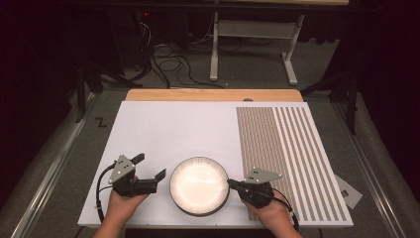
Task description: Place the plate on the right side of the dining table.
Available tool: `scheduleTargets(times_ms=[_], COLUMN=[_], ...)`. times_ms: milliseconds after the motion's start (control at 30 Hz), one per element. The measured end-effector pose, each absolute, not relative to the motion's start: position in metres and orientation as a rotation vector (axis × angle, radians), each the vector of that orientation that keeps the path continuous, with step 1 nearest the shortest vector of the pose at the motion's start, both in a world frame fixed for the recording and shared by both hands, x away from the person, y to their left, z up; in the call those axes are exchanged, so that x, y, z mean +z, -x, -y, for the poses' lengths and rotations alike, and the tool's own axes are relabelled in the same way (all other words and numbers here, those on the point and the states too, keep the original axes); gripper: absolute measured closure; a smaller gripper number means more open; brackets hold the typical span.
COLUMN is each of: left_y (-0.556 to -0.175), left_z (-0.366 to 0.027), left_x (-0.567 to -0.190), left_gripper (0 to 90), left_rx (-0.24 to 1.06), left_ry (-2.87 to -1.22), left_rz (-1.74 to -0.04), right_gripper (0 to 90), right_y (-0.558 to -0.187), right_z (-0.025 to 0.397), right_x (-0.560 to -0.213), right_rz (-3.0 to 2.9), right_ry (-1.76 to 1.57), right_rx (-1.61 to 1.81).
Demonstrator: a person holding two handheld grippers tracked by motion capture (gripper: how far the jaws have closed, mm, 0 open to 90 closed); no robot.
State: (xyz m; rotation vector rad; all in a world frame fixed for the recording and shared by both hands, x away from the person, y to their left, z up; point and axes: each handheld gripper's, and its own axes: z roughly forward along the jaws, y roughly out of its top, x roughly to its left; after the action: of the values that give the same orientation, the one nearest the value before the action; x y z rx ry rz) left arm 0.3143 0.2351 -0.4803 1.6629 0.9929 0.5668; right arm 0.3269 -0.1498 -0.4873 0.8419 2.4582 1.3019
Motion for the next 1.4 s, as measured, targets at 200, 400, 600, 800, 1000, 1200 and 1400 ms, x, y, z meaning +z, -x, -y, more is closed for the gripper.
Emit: scheduleTargets(times_ms=[200,400,600,800,1000,1200,1400], left_y=[-0.314,-0.314,-0.314,-0.314,-0.314,-0.314,-0.314], left_z=[-0.235,-0.236,-0.237,-0.238,-0.239,-0.239,-0.239], left_x=[-0.48,-0.48,-0.48,-0.479,-0.479,-0.479,-0.479], left_gripper=[4.6,4.6,4.6,4.6,4.6,4.6,4.6], left_rx=[0.564,0.567,0.564,0.566,0.562,0.56,0.558], left_ry=[-1.664,-1.661,-1.663,-1.657,-1.654,-1.65,-1.652], left_rz=[-0.992,-0.992,-0.993,-0.993,-0.995,-0.994,-0.996], right_gripper=[90.0,90.0,90.0,90.0,90.0,90.0,90.0], right_y=[-0.327,-0.327,-0.327,-0.326,-0.327,-0.326,-0.327], right_z=[0.15,0.145,0.142,0.134,0.129,0.129,0.13], right_x=[-0.488,-0.489,-0.49,-0.493,-0.494,-0.494,-0.494], right_rz=[-2.463,-2.481,-2.495,-2.527,-2.538,-2.539,-2.544], right_ry=[-0.841,-0.812,-0.815,-0.778,-0.771,-0.781,-0.775], right_rx=[1.307,1.289,1.29,1.272,1.263,1.26,1.27])
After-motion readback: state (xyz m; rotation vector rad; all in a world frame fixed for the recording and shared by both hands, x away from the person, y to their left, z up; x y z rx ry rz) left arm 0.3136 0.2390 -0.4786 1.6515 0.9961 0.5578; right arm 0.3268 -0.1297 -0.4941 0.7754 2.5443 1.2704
